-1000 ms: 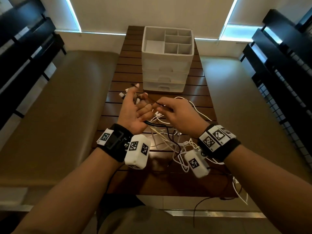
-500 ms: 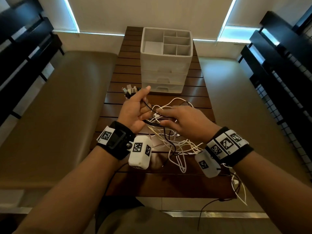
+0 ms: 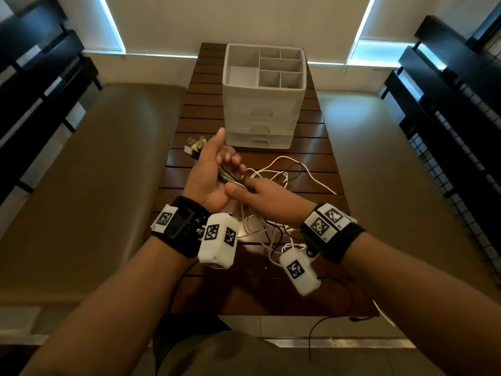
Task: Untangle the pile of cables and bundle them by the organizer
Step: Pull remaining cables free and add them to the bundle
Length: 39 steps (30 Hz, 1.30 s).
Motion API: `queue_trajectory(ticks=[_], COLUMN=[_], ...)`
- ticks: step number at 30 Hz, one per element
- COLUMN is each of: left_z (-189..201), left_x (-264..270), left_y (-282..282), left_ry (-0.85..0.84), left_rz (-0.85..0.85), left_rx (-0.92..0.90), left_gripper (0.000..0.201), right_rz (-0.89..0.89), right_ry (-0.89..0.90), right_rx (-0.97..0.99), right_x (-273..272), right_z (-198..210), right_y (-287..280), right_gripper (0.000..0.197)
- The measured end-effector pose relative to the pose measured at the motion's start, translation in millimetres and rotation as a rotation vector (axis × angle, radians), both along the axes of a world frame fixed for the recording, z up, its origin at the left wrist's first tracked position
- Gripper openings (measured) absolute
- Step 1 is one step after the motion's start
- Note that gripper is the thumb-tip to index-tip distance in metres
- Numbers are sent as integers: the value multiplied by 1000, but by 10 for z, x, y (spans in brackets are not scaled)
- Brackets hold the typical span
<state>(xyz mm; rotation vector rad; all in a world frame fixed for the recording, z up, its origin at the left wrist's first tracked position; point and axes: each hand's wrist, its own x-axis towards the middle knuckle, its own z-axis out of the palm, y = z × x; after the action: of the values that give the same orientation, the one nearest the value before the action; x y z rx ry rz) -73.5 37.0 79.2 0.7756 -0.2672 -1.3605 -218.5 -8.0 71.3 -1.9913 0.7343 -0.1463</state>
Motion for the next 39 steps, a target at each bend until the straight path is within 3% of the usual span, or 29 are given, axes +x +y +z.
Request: queue_trajectory(ticks=[6, 10, 13, 19, 22, 26, 28, 33, 35, 39], left_z=[97, 142, 159, 328, 390, 398, 387, 448, 437, 379], left_x=[44, 43, 27, 326, 495, 599, 672, 1046, 1087, 934], left_y=[25, 46, 64, 139, 159, 183, 204, 325, 354, 310], left_ry=[38, 39, 21, -44, -81, -99, -108, -136, -147, -144], left_rz=[-118, -148, -146, -62, -17, 17, 40, 48, 59, 43], left_rx=[-47, -28, -28, -64, -82, -84, -81, -113, -93, -68], left_gripper=[60, 58, 57, 60, 59, 59, 58, 61, 60, 60], right_rz=[-23, 109, 73, -50, -94, -81, -108, -215, -181, -74], right_ry=[-127, -4, 58, 194, 212, 153, 161, 465, 593, 629], right_rx=[180, -89, -355, -460, -539, -512, -510, -506, -481, -389], right_x=[-43, -125, -217, -603, -802, -849, -881, -1368, -1439, -1385], right_z=[26, 46, -66, -323, -471, -643, -659, -761, -806, -778], right_y=[99, -19, -44, -35, -89, -130, -180, -366, -344, -273], right_gripper=[42, 27, 36, 16, 19, 33, 27, 11, 10, 31])
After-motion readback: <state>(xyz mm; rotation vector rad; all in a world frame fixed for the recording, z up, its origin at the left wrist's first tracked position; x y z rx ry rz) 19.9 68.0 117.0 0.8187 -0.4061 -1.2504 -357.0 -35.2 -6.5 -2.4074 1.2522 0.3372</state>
